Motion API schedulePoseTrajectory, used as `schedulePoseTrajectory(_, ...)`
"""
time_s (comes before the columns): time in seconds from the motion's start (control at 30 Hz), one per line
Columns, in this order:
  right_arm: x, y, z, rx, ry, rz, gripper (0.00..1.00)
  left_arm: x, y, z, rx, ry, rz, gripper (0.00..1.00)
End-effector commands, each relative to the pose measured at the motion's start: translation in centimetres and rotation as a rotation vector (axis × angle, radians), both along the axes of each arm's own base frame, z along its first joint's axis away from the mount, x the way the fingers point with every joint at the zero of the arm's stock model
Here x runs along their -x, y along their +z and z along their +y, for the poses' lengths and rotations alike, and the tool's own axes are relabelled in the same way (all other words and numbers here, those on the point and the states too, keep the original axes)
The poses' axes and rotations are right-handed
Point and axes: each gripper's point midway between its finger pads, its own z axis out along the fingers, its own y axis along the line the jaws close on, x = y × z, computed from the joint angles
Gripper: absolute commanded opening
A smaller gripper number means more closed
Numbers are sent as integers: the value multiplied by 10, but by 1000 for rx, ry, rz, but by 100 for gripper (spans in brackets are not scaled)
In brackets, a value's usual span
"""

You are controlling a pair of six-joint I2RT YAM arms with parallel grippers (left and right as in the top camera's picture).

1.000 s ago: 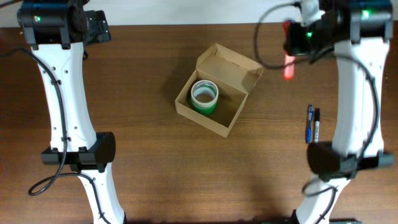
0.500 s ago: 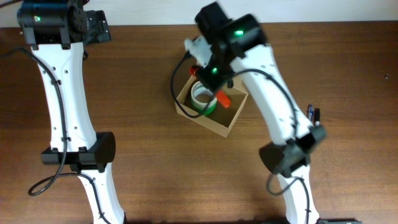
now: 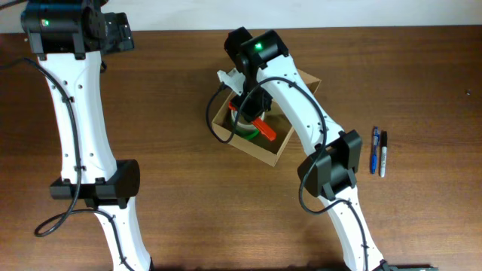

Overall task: Pack container
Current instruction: 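Lower the orange cutter into the box beside the tapes, release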

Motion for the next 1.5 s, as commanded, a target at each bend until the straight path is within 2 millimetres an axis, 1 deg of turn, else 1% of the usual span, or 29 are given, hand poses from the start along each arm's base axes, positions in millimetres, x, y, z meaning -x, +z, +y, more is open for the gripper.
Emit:
schedulePoseTrajectory(0.0, 10, -17, 12, 8, 42, 39, 4, 8, 16, 3, -6, 1, -38, 100)
schedulePoseTrajectory(0.2, 24, -43, 18, 41, 68, 91, 4, 8, 16, 3, -6, 1, -38, 100)
schedulePoseTrajectory(0.37, 31, -57, 13, 62, 67, 128, 4, 8, 16, 3, -6, 1, -38, 100)
schedulePoseTrajectory(0.53, 33, -59, 12, 67, 66, 136, 5, 8, 16, 3, -6, 1, -38, 100)
schedulePoseTrajectory(0.63, 33, -59, 12, 66, 55, 140, 13, 8, 16, 3, -6, 1, -38, 100)
schedulePoseTrajectory(0.7, 33, -55, 13, 62, 55, 133, 18, 8, 16, 3, -6, 1, -38, 100)
schedulePoseTrajectory(0.8, 27, -38, 16, 38, 54, 94, 19, 8, 16, 3, -6, 1, -38, 100)
schedulePoseTrajectory(0.9, 19, -7, 20, 0, 55, 16, 25, 8, 16, 3, -6, 1, -38, 100)
schedulePoseTrajectory(1.0, 14, 27, 21, -40, 44, -58, 27, 8, 16, 3, -6, 1, -38, 100)
schedulePoseTrajectory(1.03, 10, 42, 18, -39, 24, -103, 27, 8, 16, 3, -6, 1, -38, 100)
schedulePoseTrajectory(1.1, 7, 67, 11, -35, -4, -172, 29, 8, 16, 3, -6, 1, -38, 100)
schedulePoseTrajectory(1.17, 9, 95, 3, -46, -36, -234, 30, 8, 16, 3, -6, 1, -38, 100)
schedulePoseTrajectory(1.23, 10, 123, -5, -77, -55, -293, 34, 8, 16, 3, -6, 1, -38, 100)
schedulePoseTrajectory(1.3, 6, 145, -17, -111, -99, -346, 36, 8, 16, 3, -6, 1, -38, 100)
schedulePoseTrajectory(1.33, 4, 150, -22, -122, -121, -355, 36, 8, 16, 3, -6, 1, -38, 100)
schedulePoseTrajectory(1.4, 1, 149, -32, -124, -152, -343, 35, 8, 16, 3, -6, 1, -38, 100)
schedulePoseTrajectory(1.47, 0, 141, -35, -124, -165, -313, 33, 8, 16, 3, -6, 1, -38, 100)
